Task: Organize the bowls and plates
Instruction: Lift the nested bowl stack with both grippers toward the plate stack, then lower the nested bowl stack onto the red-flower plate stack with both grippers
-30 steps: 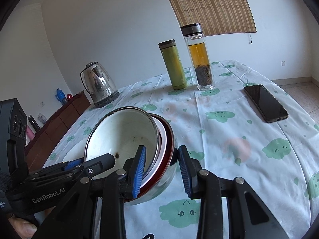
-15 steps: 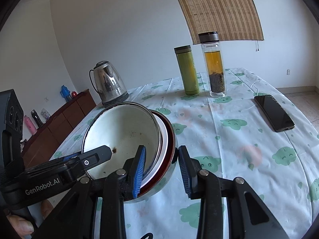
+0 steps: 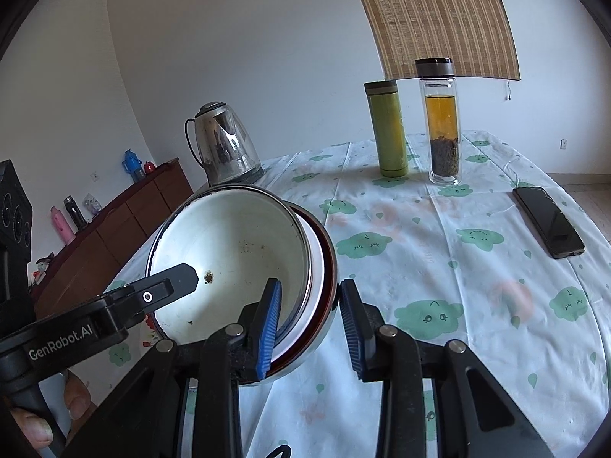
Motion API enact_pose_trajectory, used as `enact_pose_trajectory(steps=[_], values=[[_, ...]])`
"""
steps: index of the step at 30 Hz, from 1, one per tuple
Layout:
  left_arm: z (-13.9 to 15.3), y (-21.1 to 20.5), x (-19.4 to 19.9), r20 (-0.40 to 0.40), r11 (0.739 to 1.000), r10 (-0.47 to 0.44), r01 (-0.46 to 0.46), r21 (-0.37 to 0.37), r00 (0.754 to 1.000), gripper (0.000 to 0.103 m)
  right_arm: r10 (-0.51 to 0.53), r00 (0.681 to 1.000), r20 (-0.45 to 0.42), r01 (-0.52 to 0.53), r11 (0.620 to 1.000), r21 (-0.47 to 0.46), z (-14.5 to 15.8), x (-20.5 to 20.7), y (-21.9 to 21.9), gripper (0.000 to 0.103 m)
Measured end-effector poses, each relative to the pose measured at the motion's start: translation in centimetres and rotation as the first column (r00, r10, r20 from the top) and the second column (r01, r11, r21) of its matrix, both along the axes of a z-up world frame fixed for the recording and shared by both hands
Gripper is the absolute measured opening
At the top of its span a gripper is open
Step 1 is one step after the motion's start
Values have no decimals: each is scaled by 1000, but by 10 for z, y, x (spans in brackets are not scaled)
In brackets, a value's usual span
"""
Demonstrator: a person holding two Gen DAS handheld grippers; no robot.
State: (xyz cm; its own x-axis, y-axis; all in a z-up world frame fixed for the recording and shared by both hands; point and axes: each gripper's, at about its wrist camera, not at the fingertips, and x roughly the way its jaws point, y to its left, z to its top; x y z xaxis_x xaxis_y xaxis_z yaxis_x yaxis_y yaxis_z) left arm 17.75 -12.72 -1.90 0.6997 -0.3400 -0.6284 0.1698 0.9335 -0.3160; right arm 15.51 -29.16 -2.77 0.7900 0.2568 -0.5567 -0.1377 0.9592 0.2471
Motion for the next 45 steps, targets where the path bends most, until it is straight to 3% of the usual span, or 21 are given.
enact_pose_trajectory(steps=[21, 45], values=[[0, 55, 0, -28, 997, 82, -83, -12, 996, 38, 92, 995, -35, -92, 995, -24, 1, 13, 56, 34], [-12, 74, 7, -55, 991, 131, -131, 7, 990, 38, 118, 990, -72, -122, 991, -47, -10, 26, 81, 34]])
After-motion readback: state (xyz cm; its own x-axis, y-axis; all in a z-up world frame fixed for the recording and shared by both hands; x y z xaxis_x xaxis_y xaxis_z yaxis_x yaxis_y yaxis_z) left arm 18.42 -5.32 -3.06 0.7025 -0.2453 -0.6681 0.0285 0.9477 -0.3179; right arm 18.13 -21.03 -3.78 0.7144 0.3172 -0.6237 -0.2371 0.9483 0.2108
